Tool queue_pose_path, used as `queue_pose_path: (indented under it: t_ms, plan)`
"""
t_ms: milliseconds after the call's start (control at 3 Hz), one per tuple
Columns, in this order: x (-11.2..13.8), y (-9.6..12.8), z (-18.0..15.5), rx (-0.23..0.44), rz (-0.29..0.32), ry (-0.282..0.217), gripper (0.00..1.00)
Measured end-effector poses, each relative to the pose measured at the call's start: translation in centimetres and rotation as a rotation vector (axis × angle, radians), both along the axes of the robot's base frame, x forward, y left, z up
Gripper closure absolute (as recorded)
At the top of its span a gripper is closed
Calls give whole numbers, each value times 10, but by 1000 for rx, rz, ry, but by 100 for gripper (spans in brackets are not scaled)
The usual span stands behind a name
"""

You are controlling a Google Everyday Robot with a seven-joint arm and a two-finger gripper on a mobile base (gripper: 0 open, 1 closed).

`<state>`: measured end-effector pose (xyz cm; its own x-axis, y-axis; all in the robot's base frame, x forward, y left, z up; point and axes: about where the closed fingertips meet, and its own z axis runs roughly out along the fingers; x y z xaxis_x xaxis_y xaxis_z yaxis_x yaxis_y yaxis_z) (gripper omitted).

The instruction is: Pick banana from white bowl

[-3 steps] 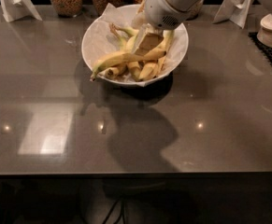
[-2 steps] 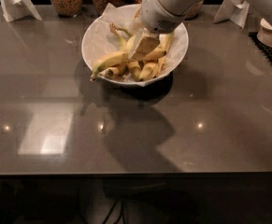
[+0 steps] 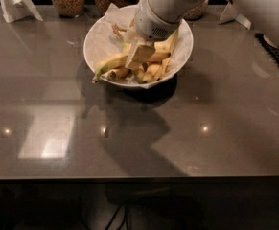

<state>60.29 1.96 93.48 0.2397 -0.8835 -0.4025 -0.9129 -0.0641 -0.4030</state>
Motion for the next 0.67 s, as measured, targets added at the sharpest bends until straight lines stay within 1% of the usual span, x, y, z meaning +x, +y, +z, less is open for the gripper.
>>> queue_pose_path:
  t_ms: [333,667]
  plan:
    - [4,7,-11,-11,8,12,44]
    - [10,9,-23,-32,12,14,43]
